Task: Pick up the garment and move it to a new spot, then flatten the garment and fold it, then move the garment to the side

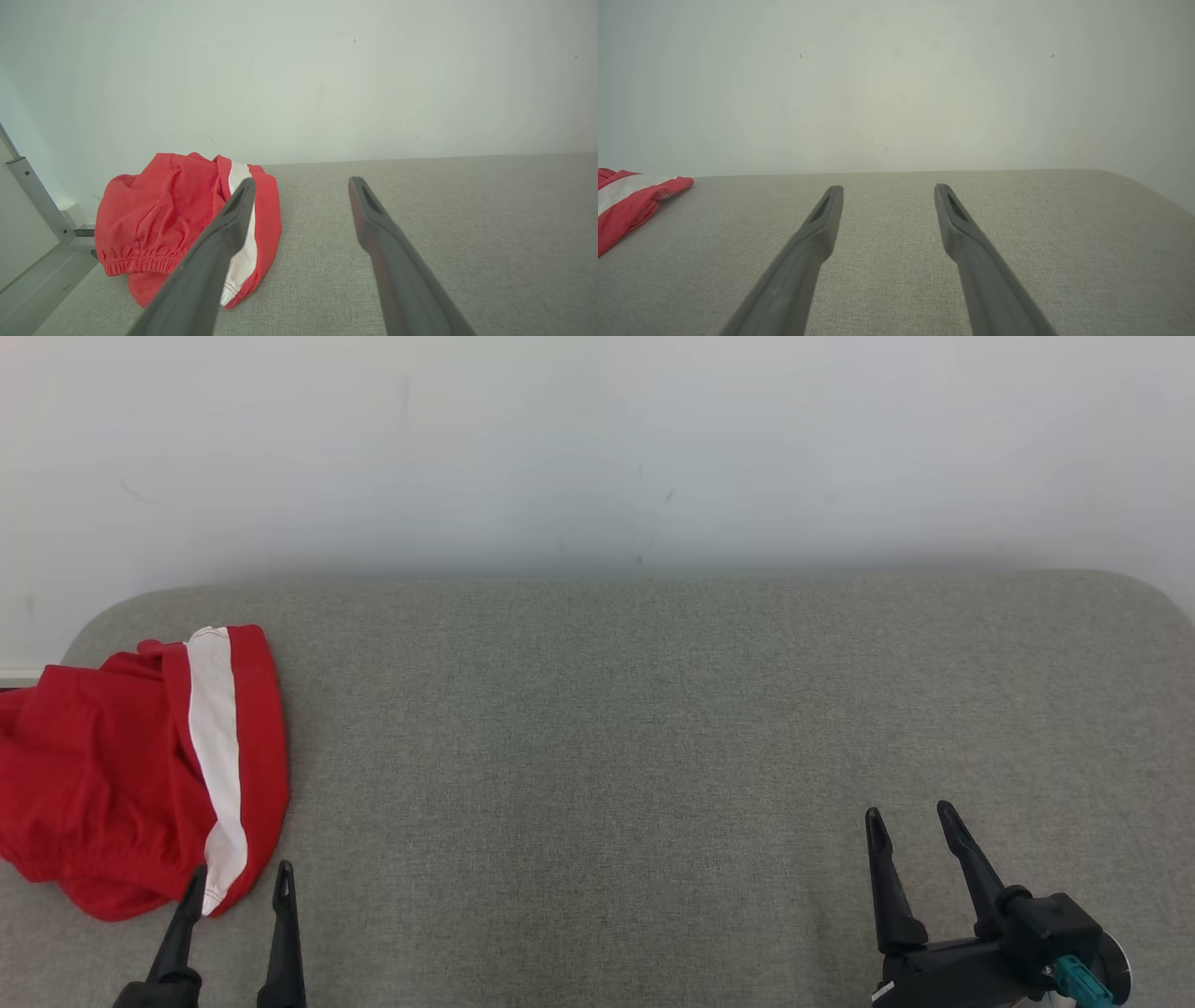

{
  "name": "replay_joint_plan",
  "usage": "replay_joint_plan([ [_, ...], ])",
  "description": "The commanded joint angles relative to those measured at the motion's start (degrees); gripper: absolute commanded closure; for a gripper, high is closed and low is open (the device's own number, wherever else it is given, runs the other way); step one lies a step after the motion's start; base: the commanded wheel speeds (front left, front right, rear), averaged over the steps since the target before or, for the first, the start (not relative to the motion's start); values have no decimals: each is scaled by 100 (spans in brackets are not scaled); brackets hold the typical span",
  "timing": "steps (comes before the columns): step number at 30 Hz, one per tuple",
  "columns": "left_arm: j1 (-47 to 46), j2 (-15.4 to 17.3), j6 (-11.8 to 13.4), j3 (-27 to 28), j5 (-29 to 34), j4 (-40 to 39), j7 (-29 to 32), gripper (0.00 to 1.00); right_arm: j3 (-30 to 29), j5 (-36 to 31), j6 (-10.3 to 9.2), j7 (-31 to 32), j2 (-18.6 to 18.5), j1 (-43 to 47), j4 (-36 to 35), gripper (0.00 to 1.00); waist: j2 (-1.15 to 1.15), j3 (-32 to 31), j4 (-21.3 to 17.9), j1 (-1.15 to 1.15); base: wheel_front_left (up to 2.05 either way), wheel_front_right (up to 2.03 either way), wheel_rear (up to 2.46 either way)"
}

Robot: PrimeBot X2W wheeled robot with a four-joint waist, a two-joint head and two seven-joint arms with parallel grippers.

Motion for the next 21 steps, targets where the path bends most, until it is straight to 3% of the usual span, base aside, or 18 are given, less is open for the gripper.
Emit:
replay_joint_plan([
  [1,61,24,35,9,-35,-17,8,0,-7,59,-10,-6,-16,16,19,0,0,-5,-2,0,0,0,0],
  [21,159,20,160,-9,-246,-327,466,0,-32,273,-10,220,-16,38,-79,0,0,-11,-64,0,0,0,0],
])
